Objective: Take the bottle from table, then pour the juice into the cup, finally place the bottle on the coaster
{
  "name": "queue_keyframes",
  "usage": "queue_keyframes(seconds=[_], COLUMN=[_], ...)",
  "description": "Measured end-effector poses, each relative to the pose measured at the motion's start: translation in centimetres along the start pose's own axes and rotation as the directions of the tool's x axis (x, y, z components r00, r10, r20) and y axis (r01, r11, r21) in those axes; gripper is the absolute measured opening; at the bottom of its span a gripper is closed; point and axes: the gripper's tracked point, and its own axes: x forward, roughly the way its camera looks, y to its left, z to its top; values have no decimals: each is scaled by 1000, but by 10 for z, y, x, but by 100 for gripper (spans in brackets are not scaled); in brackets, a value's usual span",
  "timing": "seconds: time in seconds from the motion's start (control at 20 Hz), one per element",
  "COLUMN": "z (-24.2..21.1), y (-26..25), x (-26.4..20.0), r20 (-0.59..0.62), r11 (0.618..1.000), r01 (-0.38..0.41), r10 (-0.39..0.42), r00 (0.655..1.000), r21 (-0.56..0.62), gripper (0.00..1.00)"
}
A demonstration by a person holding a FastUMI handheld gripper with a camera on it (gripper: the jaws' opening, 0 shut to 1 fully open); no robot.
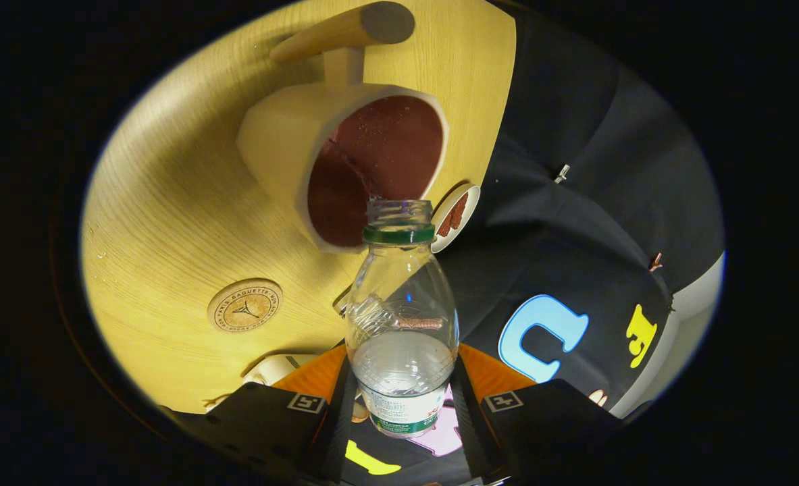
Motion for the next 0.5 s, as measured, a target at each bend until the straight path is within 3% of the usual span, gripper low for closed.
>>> queue_keyframes(seconds=[0.5], z=[3], y=[-2], x=[-2], r20=[5], r11=[999], r01=[0], r10=[0], r00=[1000], r21=[-47], gripper=[70])
